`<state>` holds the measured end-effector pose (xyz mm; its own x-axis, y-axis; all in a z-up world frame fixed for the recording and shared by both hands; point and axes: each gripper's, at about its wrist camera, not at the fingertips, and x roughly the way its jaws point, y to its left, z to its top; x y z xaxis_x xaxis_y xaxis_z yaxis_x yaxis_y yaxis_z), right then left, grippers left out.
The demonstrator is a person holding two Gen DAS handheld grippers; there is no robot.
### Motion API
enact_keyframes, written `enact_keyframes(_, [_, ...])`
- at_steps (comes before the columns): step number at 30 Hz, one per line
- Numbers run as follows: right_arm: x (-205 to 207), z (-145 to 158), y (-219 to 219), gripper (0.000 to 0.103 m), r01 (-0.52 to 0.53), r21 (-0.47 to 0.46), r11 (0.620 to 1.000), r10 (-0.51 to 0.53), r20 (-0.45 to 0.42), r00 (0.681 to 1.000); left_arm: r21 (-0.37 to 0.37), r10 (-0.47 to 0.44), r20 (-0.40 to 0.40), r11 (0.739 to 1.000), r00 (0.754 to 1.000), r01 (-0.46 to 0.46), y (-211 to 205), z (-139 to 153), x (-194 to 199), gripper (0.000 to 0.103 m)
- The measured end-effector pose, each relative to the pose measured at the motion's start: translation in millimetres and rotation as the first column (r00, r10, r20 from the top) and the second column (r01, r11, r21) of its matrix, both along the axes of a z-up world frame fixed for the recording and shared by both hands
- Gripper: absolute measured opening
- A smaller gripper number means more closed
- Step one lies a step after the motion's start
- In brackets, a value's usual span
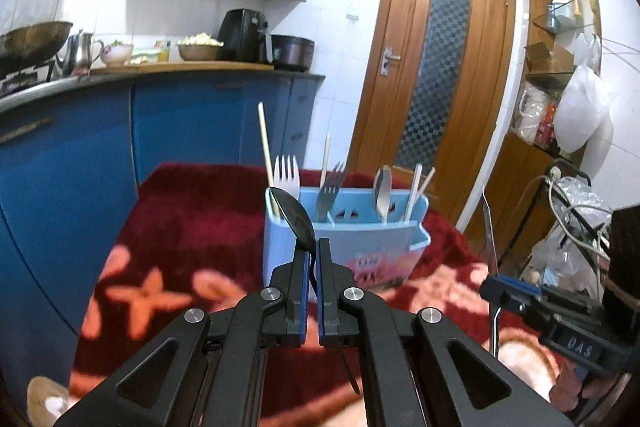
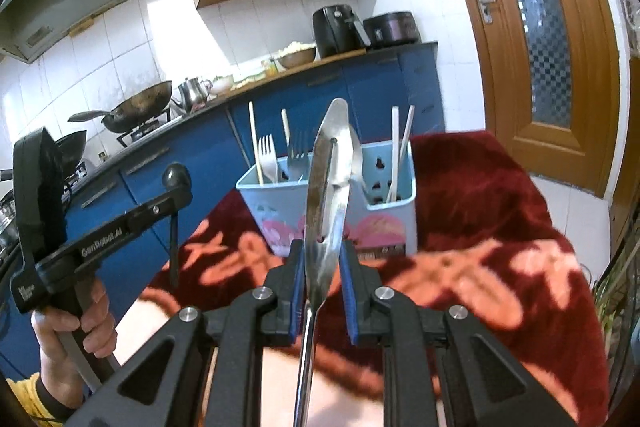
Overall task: Organize utensils
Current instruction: 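Lift the spoon and tongs and carry both over the Box holder, then lower the spoon and tongs into the holder and open both tools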
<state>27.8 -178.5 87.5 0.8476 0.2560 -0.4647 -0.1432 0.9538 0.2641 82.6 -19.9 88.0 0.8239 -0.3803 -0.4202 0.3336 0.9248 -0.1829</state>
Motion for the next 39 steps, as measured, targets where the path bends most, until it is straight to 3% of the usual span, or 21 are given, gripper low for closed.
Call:
enact_keyframes(12, [18.9,18.7,-19.5,0.019,0.084,-0.010,0.996,-0.083,0.095,0.992,-0.013,0.032,0.082,0.999,0.996,-0.031,-9.6,29.6,37.3,0.003])
enact_keyframes(22, [34.8,32.6,-22.6,0.019,0.136,-0.029,0.990,-0.129,0.172,0.977,-0.057,0.049,0.116,0.997,0.992,-0.043,-10.0,36.3,66.7,0.003])
enact_keyframes(33, [61.6,45.7,-21.0,0.019,0.154,-0.046,0.987,-0.138,0.248,0.959,-0.079,0.056,0.131,0.996,0.990,-0.046,-14.6,26.7,92.3,0.003])
enact_keyframes(39, [78.8,46.2,-17.5,0.019,0.186,-0.096,0.978,-0.148,0.309,0.940,-0.029,0.069,0.165,0.997,0.984,-0.065,-25.9,9.8,97.8,0.003])
